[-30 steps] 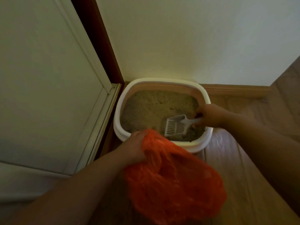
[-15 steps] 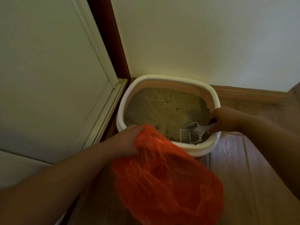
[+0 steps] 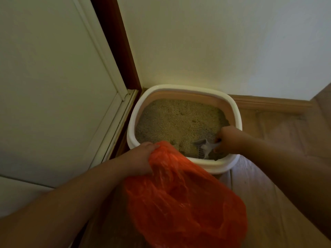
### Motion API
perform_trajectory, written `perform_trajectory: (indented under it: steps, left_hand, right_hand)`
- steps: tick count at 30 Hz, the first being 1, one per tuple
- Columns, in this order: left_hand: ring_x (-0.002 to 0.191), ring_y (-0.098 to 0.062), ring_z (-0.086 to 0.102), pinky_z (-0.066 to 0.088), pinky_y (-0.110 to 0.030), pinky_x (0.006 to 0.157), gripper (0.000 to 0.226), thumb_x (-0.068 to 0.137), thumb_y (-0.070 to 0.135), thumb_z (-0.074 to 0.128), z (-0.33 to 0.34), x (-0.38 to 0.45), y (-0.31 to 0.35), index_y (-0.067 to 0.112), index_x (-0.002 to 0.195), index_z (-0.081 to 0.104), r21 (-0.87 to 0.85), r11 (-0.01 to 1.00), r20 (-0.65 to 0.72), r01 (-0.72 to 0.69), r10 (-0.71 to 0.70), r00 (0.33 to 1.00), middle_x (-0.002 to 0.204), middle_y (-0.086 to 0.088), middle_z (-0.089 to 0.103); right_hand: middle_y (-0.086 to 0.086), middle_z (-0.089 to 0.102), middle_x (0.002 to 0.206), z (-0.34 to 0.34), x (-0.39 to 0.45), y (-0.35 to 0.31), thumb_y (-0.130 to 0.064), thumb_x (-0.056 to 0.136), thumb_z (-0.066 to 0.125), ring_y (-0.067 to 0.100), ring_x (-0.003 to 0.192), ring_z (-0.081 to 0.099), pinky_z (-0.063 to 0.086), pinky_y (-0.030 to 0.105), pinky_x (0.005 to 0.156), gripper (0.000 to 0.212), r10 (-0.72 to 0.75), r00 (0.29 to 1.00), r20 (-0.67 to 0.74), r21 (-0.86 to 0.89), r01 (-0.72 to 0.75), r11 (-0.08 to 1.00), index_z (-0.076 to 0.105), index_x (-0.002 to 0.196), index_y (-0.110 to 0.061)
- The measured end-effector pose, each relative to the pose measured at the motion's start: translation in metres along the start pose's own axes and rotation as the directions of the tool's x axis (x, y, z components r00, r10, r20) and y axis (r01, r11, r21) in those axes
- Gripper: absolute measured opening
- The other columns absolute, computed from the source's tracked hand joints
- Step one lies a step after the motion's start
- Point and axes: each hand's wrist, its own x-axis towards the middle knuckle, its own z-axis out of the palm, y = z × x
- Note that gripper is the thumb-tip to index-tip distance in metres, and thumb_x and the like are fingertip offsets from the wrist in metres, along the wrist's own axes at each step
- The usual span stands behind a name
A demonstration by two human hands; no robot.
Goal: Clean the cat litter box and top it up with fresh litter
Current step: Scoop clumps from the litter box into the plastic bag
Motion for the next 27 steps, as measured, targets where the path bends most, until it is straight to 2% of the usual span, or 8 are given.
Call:
perform_trajectory:
  steps: [3,7,12,14,18,21,25,27]
  left_hand:
    - [0.147,-0.022,0.031,0.034,-0.033,0.115,0.109,0.076,0.023,0.085,-0.001,-0.003,-0.006,0.026,0.161,0.016,-0.007,1.0,0.002,0.012,-0.012,1.0,0.163,-0.001,0.019]
    - [0.147,-0.021,0.03,0.03,-0.032,0.117,0.108,0.077,0.022,0.083,0.0,-0.007,-0.016,0.026,0.161,0.015,-0.033,0.999,-0.001,0.027,-0.027,1.0,0.164,-0.001,0.019]
    - [0.146,-0.02,0.034,0.033,-0.035,0.119,0.11,0.074,0.023,0.085,0.002,-0.007,-0.025,0.027,0.161,0.018,-0.048,0.999,-0.022,0.02,-0.021,1.0,0.163,0.001,0.02]
    - [0.146,-0.02,0.032,0.032,-0.033,0.12,0.109,0.074,0.022,0.085,0.003,-0.006,-0.026,0.027,0.161,0.018,-0.063,0.998,-0.022,0.019,-0.021,1.0,0.164,0.001,0.019]
    - [0.146,-0.02,0.032,0.032,-0.03,0.117,0.11,0.075,0.022,0.085,0.003,-0.003,-0.026,0.027,0.161,0.018,-0.073,0.997,-0.025,0.014,-0.016,1.0,0.164,0.002,0.018]
    - [0.147,-0.021,0.03,0.03,-0.03,0.117,0.108,0.077,0.023,0.084,0.002,-0.004,-0.025,0.027,0.161,0.017,-0.086,0.996,-0.018,0.02,-0.022,1.0,0.164,0.002,0.017]
    - [0.147,-0.022,0.031,0.032,-0.033,0.117,0.106,0.079,0.02,0.082,0.003,-0.006,-0.025,0.028,0.161,0.016,-0.119,0.993,-0.009,0.024,-0.025,1.0,0.165,0.002,0.015]
    - [0.147,-0.021,0.031,0.032,-0.032,0.116,0.108,0.078,0.02,0.083,0.005,-0.007,-0.025,0.029,0.161,0.015,-0.141,0.99,-0.014,0.029,-0.031,0.999,0.165,0.003,0.015]
  right_hand:
    - [-0.007,0.064,0.079,0.011,0.006,-0.008,-0.032,0.087,0.075,0.006,0.072,0.061,0.046,0.017,0.059,0.02,0.019,1.0,-0.023,0.045,-0.018,0.999,0.074,0.099,-0.016]
    - [-0.002,0.067,0.085,0.023,0.012,-0.017,-0.031,0.085,0.077,0.01,0.077,0.063,0.054,0.026,0.068,0.02,0.057,0.997,-0.052,0.152,-0.048,0.987,0.075,0.097,-0.016]
    - [-0.001,0.069,0.079,0.032,0.025,-0.032,-0.028,0.087,0.076,0.011,0.069,0.066,0.05,0.025,0.055,0.014,0.065,0.995,-0.075,0.28,-0.042,0.959,0.074,0.094,-0.016]
    - [0.003,0.069,0.081,0.035,0.033,-0.04,-0.029,0.088,0.075,0.017,0.072,0.067,0.055,0.033,0.061,0.015,0.064,0.995,-0.083,0.302,-0.036,0.952,0.073,0.093,-0.016]
    - [0.01,0.07,0.084,0.043,0.051,-0.057,-0.032,0.088,0.075,0.02,0.069,0.061,0.044,0.03,0.057,0.02,0.061,0.994,-0.09,0.342,-0.027,0.939,0.073,0.089,-0.012]
    - [0.006,0.066,0.08,0.049,0.064,-0.073,-0.036,0.086,0.077,0.016,0.065,0.054,0.037,0.028,0.054,0.023,0.061,0.993,-0.106,0.388,-0.015,0.921,0.07,0.086,-0.015]
    - [0.01,0.063,0.083,0.052,0.081,-0.09,-0.031,0.088,0.076,0.019,0.069,0.053,0.038,0.03,0.057,0.026,0.105,0.991,-0.088,0.508,-0.046,0.86,0.069,0.093,-0.006]
    - [0.008,0.062,0.082,0.053,0.089,-0.096,-0.029,0.088,0.076,0.018,0.07,0.054,0.04,0.029,0.058,0.023,0.132,0.987,-0.09,0.554,-0.06,0.831,0.066,0.091,-0.009]
